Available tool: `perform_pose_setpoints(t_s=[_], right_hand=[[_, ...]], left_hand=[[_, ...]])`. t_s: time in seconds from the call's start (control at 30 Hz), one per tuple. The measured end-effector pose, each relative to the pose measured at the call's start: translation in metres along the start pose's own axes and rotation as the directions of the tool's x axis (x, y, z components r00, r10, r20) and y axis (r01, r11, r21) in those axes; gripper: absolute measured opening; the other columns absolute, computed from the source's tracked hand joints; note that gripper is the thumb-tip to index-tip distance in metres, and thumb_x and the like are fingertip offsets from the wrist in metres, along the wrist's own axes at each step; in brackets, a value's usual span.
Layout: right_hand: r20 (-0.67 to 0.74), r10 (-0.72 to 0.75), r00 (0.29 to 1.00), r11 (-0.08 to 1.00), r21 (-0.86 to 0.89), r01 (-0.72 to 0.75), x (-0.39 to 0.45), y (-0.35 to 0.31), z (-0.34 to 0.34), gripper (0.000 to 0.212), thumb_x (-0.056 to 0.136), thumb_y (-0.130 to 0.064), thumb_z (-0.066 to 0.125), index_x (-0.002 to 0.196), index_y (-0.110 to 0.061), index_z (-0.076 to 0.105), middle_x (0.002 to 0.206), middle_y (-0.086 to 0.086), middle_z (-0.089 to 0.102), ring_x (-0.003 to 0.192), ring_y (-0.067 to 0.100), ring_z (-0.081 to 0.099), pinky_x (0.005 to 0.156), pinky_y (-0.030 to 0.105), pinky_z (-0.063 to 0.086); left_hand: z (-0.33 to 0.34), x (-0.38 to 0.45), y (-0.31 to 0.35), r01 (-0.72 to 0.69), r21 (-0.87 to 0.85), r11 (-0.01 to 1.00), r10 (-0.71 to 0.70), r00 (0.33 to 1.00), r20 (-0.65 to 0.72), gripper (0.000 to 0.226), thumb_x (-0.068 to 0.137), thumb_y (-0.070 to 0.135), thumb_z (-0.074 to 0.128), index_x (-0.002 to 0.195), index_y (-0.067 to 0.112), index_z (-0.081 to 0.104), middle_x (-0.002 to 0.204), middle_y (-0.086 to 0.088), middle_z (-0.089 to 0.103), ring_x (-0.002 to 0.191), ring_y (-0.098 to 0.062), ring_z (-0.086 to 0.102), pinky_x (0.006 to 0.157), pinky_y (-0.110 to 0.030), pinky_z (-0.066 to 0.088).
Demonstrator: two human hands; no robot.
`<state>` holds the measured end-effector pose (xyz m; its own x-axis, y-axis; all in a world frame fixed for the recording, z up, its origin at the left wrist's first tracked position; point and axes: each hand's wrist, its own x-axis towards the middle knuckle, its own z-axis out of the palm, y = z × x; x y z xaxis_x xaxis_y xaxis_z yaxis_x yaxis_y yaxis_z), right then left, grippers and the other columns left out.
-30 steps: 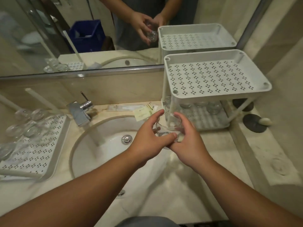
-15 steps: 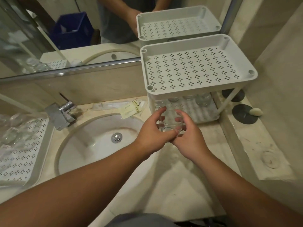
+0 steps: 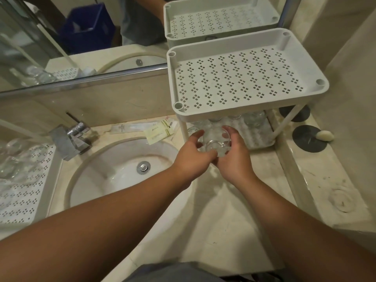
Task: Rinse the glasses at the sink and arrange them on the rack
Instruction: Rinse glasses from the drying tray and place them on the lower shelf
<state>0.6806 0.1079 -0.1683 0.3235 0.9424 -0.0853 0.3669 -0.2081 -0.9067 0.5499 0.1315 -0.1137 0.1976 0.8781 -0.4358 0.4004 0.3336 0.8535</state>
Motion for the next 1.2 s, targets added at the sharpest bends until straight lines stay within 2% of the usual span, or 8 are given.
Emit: perform_pose_setpoints(t_s=[0.13, 0.2, 0.3, 0.43, 0.63, 0.87, 0.97, 1.2], right_hand=[[-0.07, 0.009, 0.997, 1.0, -0.029, -0.011, 0.019, 0.01, 0.005, 0.087, 0.069, -0.016, 0.085, 0.142, -0.026, 0.04, 0.135, 0.001, 0.05, 0.118, 0.016, 0.053, 0.1, 0.032, 0.047], [-0.099, 0.0, 0.995, 0.997, -0.073, -0.007, 0.029, 0.017, 0.008, 0.085, 0.069, -0.017, 0.084, 0.141, -0.025, 0.041, 0.134, 0.001, 0.051, 0.118, 0.016, 0.052, 0.096, 0.026, 0.043], [-0.139, -0.008, 0.99, 0.993, -0.118, -0.008, 0.041, 0.028, 0.013, 0.085, 0.067, -0.016, 0.085, 0.139, -0.026, 0.041, 0.132, 0.0, 0.053, 0.121, 0.019, 0.052, 0.097, 0.031, 0.047], [-0.156, 0.043, 0.987, 0.99, -0.127, -0.063, 0.05, 0.04, 0.02, 0.084, 0.068, -0.022, 0.087, 0.136, -0.034, 0.038, 0.132, -0.005, 0.054, 0.119, 0.024, 0.051, 0.093, 0.043, 0.051], [-0.119, 0.056, 0.991, 0.986, -0.147, -0.073, 0.057, 0.049, 0.027, 0.083, 0.069, -0.027, 0.085, 0.135, -0.036, 0.036, 0.128, -0.006, 0.055, 0.115, 0.028, 0.051, 0.093, 0.045, 0.05], [-0.144, 0.044, 0.989, 0.978, -0.196, -0.072, 0.062, 0.052, 0.031, 0.076, 0.071, -0.032, 0.082, 0.13, -0.044, 0.036, 0.123, -0.011, 0.058, 0.108, 0.018, 0.042, 0.085, 0.038, 0.049], [-0.149, 0.042, 0.988, 0.982, -0.174, -0.068, 0.066, 0.051, 0.032, 0.077, 0.07, -0.028, 0.083, 0.13, -0.042, 0.037, 0.12, -0.008, 0.06, 0.109, 0.021, 0.053, 0.087, 0.038, 0.052], [-0.137, 0.008, 0.991, 0.982, -0.184, -0.033, 0.08, 0.045, 0.035, 0.079, 0.069, -0.024, 0.087, 0.133, -0.03, 0.042, 0.132, -0.007, 0.06, 0.115, 0.015, 0.06, 0.082, 0.018, 0.042]], left_hand=[[-0.004, 0.005, -0.01, 0.06, 0.048, 0.997, -0.06, 0.998, 0.013, 0.069, 0.082, 0.032, 0.068, 0.146, 0.031, 0.042, 0.138, -0.002, 0.052, 0.116, -0.021, 0.06, 0.074, -0.025, 0.05], [-0.008, 0.008, -0.018, 0.041, 0.237, 0.971, -0.05, 0.998, 0.034, 0.063, 0.087, 0.031, 0.063, 0.147, 0.029, 0.043, 0.145, -0.004, 0.05, 0.123, -0.021, 0.056, 0.078, -0.021, 0.045], [-0.013, 0.011, -0.028, -0.086, 0.601, 0.794, 0.023, 0.993, 0.112, 0.063, 0.09, 0.032, 0.059, 0.15, 0.025, 0.039, 0.152, -0.002, 0.045, 0.135, -0.02, 0.046, 0.095, -0.021, 0.036], [-0.016, 0.012, -0.038, -0.146, 0.766, 0.626, -0.023, 0.978, 0.206, 0.07, 0.092, 0.036, 0.055, 0.155, 0.025, 0.027, 0.155, -0.006, 0.038, 0.14, -0.024, 0.039, 0.109, -0.038, 0.04], [-0.012, 0.016, -0.042, -0.195, 0.831, 0.521, -0.04, 0.967, 0.252, 0.074, 0.092, 0.038, 0.053, 0.157, 0.03, 0.019, 0.16, 0.002, 0.029, 0.141, -0.024, 0.038, 0.103, -0.044, 0.045], [-0.01, 0.019, -0.047, -0.202, 0.842, 0.5, -0.088, 0.955, 0.282, 0.073, 0.092, 0.037, 0.054, 0.156, 0.027, 0.02, 0.16, 0.002, 0.026, 0.141, -0.024, 0.039, 0.102, -0.044, 0.046], [-0.009, 0.02, -0.049, -0.211, 0.848, 0.485, -0.078, 0.956, 0.282, 0.071, 0.092, 0.036, 0.054, 0.155, 0.027, 0.022, 0.16, 0.002, 0.027, 0.138, -0.025, 0.043, 0.097, -0.043, 0.048], [-0.011, 0.02, -0.053, -0.241, 0.857, 0.456, -0.08, 0.948, 0.309, 0.071, 0.09, 0.033, 0.058, 0.154, 0.025, 0.026, 0.158, 0.0, 0.026, 0.131, -0.028, 0.049, 0.093, -0.04, 0.05]])
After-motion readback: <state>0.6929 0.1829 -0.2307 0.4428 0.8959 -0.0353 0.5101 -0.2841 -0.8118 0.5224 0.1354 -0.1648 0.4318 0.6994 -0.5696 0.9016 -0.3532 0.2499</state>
